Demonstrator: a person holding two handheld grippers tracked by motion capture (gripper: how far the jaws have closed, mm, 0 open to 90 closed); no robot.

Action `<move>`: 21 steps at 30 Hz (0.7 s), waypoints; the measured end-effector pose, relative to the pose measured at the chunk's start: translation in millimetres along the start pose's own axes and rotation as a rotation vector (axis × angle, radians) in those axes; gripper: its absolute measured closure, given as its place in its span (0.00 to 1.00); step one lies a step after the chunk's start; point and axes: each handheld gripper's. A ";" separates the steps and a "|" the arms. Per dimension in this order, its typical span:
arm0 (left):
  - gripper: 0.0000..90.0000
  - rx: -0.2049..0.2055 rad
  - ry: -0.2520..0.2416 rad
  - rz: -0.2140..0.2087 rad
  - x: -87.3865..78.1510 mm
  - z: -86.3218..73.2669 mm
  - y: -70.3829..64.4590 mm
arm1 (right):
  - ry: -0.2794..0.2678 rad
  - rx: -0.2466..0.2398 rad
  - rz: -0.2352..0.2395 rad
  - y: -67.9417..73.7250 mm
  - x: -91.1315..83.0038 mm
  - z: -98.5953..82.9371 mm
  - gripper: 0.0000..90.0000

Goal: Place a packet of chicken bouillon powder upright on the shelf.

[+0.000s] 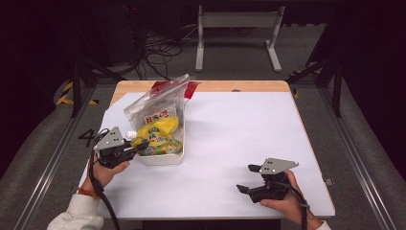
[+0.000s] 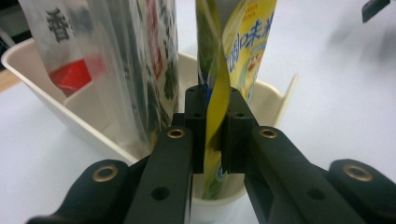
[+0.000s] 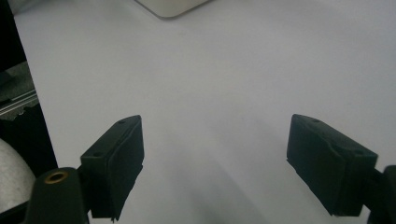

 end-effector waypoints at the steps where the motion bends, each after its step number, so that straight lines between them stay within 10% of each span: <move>1: 0.93 0.008 0.003 0.009 -0.2 -0.2 -1.4 | 0.000 -0.011 0.000 1.0 0.7 1.0 0.21; 21: 0.91 -0.014 -0.008 0.045 -2.5 -4.0 1.2 | 0.005 -0.034 0.006 2.9 3.1 4.0 0.21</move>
Point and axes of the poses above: each handheld gripper's, and its own axes: x roughly forward along the jaws, z roughly out of its top, y roughly to its left, and after that the axes turned 2 degrees about y, right-handed
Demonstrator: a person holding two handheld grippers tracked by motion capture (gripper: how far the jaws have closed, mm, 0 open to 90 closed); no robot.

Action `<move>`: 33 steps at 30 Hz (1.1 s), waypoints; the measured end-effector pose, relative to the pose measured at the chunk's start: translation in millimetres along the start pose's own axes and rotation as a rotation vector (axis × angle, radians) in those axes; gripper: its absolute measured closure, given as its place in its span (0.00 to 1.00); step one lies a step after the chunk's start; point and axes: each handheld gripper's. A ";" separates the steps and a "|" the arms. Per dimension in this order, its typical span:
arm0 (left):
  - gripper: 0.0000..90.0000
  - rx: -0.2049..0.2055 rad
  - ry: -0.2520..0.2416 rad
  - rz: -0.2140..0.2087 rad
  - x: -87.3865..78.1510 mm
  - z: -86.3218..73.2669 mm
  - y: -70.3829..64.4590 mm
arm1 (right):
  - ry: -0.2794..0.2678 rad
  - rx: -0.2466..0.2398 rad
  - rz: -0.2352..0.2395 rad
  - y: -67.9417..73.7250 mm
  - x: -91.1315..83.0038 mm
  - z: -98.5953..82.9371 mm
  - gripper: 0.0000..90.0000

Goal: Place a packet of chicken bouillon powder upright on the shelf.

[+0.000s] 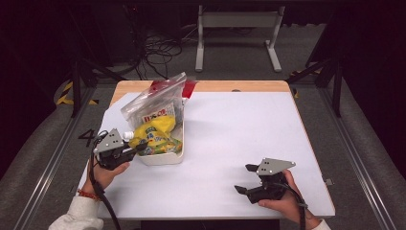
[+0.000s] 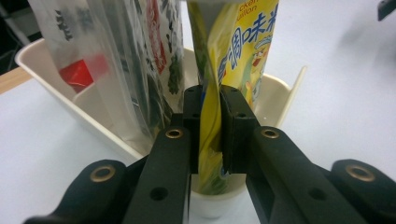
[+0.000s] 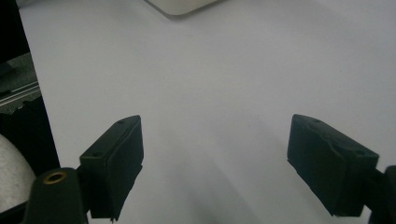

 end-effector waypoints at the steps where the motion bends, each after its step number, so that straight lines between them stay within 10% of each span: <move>1: 0.91 0.000 -0.003 -0.004 0.3 -0.1 0.3 | 0.003 0.000 0.001 -0.2 0.3 -0.2 0.21; 11: 0.87 0.000 -0.042 0.014 -5.2 1.6 -4.4 | 0.000 0.004 -0.001 -1.3 -0.4 -0.3 0.21; 33: 0.42 -0.061 -0.128 0.190 -33.4 -0.9 -34.3 | -0.035 -0.004 -0.038 -4.8 -9.2 3.4 0.22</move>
Point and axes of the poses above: each handheld gripper's, and its own axes: x roughly forward along the jaws, z roughly out of its top, y roughly to its left, and after that the axes turned 2 degrees about y, right-handed
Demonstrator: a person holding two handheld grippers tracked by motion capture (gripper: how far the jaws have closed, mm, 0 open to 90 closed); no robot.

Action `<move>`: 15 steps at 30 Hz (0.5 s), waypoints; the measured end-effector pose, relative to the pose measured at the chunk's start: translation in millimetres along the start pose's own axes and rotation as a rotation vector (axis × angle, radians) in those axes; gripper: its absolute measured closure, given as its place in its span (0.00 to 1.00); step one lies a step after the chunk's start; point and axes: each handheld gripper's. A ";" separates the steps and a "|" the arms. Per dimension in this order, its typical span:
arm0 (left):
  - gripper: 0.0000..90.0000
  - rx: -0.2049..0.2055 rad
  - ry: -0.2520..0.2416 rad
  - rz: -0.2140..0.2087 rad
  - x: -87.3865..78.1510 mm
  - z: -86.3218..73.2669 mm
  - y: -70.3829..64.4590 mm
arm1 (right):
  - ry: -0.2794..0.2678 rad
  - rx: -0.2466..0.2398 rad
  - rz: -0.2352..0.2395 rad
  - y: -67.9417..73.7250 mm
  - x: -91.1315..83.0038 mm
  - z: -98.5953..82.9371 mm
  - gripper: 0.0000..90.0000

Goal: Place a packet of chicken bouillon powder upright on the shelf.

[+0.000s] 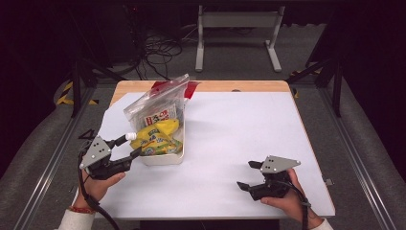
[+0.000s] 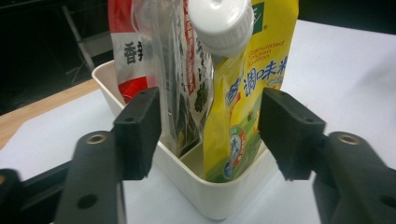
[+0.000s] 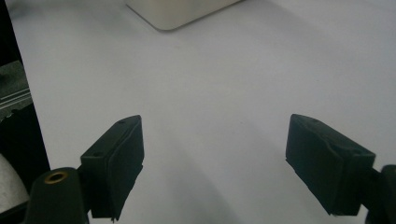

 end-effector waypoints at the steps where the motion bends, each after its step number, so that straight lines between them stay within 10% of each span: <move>1: 0.40 -0.003 0.005 0.013 -0.1 -0.7 -2.4 | -0.002 0.000 -0.002 -0.3 -0.6 0.2 0.22; 15: 0.16 -0.041 -0.039 -0.006 -13.7 -10.2 -26.4 | -0.017 0.015 -0.034 -3.5 -2.9 -0.3 0.21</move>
Point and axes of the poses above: each handheld gripper's, and its own axes: x roughly forward along the jaws, z roughly out of its top, y roughly to its left, and after that the axes turned 2 degrees about y, right-handed
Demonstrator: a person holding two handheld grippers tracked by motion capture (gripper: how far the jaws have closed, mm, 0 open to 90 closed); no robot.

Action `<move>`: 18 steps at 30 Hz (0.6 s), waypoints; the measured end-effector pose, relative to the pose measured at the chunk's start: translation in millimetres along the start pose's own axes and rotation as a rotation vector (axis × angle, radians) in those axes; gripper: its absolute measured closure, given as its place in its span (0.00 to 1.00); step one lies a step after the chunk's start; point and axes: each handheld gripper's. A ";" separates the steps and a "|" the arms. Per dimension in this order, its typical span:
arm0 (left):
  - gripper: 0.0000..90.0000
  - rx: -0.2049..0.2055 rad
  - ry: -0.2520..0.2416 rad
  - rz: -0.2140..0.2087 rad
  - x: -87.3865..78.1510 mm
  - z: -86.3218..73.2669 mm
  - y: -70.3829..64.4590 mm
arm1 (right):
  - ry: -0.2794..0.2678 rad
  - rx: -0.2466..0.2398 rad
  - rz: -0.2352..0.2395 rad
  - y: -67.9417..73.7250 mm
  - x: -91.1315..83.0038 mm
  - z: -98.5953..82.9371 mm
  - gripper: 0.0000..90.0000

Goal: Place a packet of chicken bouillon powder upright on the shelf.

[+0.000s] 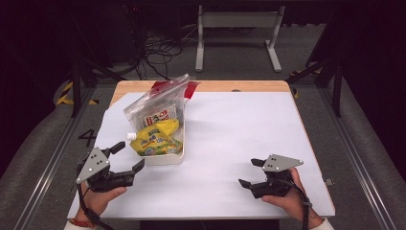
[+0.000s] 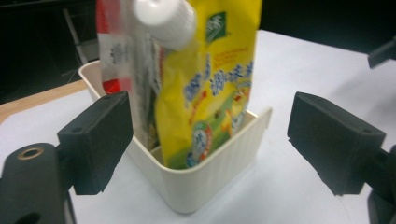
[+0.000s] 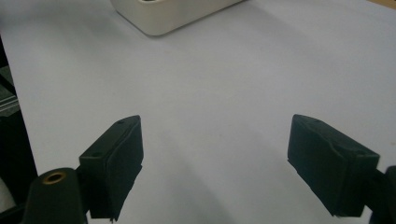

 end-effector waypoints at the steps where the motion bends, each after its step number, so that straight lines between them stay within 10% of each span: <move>1: 0.16 -0.002 0.002 0.003 -0.5 -1.5 -1.4 | -0.001 0.003 -0.002 -0.7 0.2 -0.3 0.20; 18: 0.09 0.089 0.088 -0.025 10.1 -15.2 -24.4 | -0.013 0.009 -0.079 -5.8 -3.2 -0.7 0.14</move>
Point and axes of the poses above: each handheld gripper's, and its own axes: x roughly forward along the jaws, z roughly out of its top, y roughly to its left, and after that the axes turned 2 degrees about y, right-handed
